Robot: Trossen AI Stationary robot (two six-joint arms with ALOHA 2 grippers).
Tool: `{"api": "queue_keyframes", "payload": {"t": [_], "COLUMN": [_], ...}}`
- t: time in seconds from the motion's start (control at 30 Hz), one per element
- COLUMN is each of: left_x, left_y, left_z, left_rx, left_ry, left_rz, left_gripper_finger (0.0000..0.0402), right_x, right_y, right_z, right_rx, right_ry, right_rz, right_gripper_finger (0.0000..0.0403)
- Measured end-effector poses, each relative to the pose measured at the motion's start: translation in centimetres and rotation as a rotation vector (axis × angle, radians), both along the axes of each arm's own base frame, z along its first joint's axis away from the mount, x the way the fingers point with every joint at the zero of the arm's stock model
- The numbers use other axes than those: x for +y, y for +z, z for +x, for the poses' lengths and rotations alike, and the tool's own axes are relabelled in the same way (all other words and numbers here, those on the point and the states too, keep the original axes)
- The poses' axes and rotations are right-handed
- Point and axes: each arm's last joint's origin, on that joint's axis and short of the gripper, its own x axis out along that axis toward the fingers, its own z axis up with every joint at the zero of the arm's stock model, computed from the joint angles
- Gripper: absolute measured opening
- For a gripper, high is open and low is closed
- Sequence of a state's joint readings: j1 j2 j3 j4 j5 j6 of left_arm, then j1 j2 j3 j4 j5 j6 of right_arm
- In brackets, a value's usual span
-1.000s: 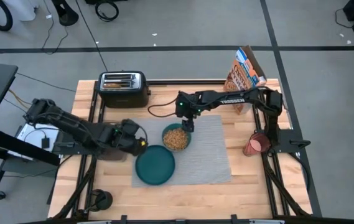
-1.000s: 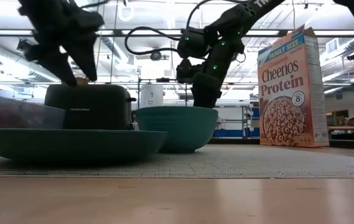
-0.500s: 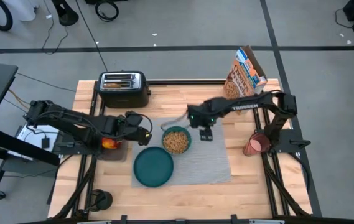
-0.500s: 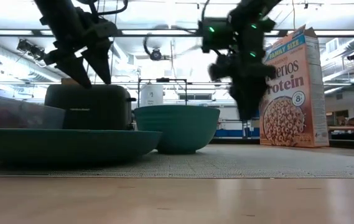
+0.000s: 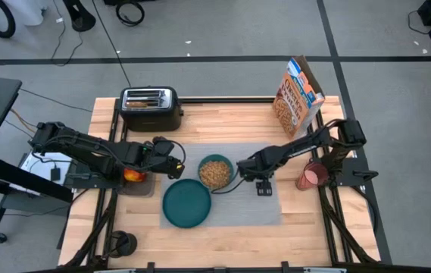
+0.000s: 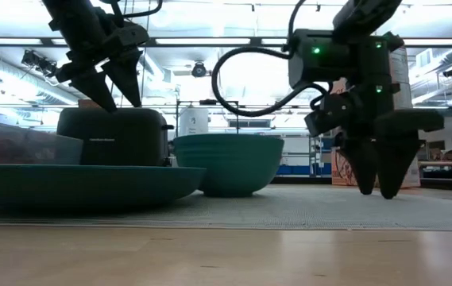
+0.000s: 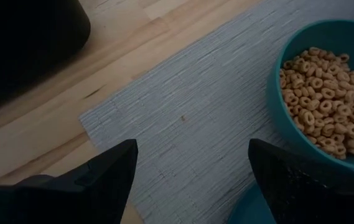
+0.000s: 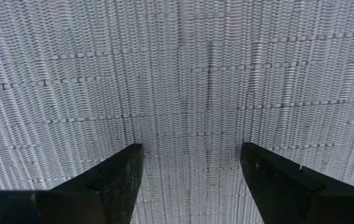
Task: Arrange a breakfast setting
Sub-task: Move the mat to the center of the table
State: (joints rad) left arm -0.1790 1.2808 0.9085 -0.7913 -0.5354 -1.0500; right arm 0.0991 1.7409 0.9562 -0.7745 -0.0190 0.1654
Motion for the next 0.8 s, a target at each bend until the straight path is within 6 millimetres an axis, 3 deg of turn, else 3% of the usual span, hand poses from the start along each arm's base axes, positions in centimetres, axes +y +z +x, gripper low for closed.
{"api": "queue_keyframes", "payload": {"t": [0.23,0.4,0.53,0.67,0.8], "left_x": [0.0,0.0,0.1,0.4,0.4], "left_y": [0.0,0.0,0.1,0.1,0.4], "left_z": [-0.3,-0.4,-0.1,-0.1,-0.8], "left_rx": [0.025,0.030,0.008,0.017,0.045], "left_ry": [-0.004,-0.007,-0.019,-0.021,-0.025], "left_rz": [-0.008,-0.015,-0.014,-0.012,-0.007], "left_gripper_finger": [0.0314,0.0314,0.0314,0.0314,0.0314], "right_x": [1.5,1.1,-0.6,-2.4,-1.4], "right_y": [1.0,7.5,11.7,10.9,8.3], "right_z": [0.0,1.7,4.3,4.3,2.5], "right_rx": [0.037,-0.092,-0.392,-0.377,-0.228], "right_ry": [0.007,0.063,-0.109,-0.269,-0.207], "right_rz": [0.102,0.039,-0.027,-0.023,-0.014], "right_gripper_finger": [0.0274,0.0274,0.0274,0.0274,0.0274]}}
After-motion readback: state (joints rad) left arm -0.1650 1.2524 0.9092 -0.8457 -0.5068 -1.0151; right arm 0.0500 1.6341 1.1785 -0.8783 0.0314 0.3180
